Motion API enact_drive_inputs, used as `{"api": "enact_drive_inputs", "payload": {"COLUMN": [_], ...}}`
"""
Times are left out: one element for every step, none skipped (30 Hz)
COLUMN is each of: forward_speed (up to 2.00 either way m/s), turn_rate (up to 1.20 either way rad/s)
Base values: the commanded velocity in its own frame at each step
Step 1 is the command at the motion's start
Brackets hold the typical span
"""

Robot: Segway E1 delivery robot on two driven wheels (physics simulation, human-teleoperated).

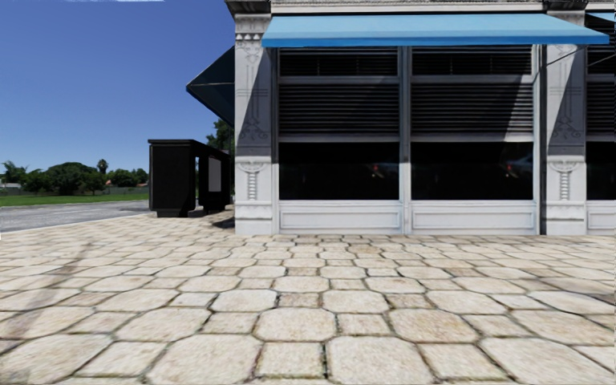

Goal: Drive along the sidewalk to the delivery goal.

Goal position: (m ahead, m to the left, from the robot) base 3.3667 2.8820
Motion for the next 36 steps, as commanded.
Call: {"api": "enact_drive_inputs", "payload": {"forward_speed": [1.29, 1.29, 1.29, 1.29, 1.29, 1.29, 1.29, 1.29, 1.29, 1.29, 1.29, 1.29, 1.29, 1.29, 1.29, 1.29, 1.29, 1.29, 1.29, 1.29, 1.29, 1.29, 1.29, 1.29, 1.29, 1.28, 1.28, 1.27, 1.26, 1.25, 1.25, 1.24, 1.24, 1.21, 1.21, 1.20], "turn_rate": [0.33, 0.33, 0.36, 0.37, 0.39, 0.39, 0.39, 0.40, 0.40, 0.40, 0.40, 0.43, 0.44, 0.44, 0.45, 0.46, 0.47, 0.47, 0.48, 0.48, 0.49, 0.49, 0.49, 0.51, 0.55, 0.57, 0.57, 0.59, 0.61, 0.61, 0.61, 0.61, 0.61, 0.65, 0.66, 0.67]}}
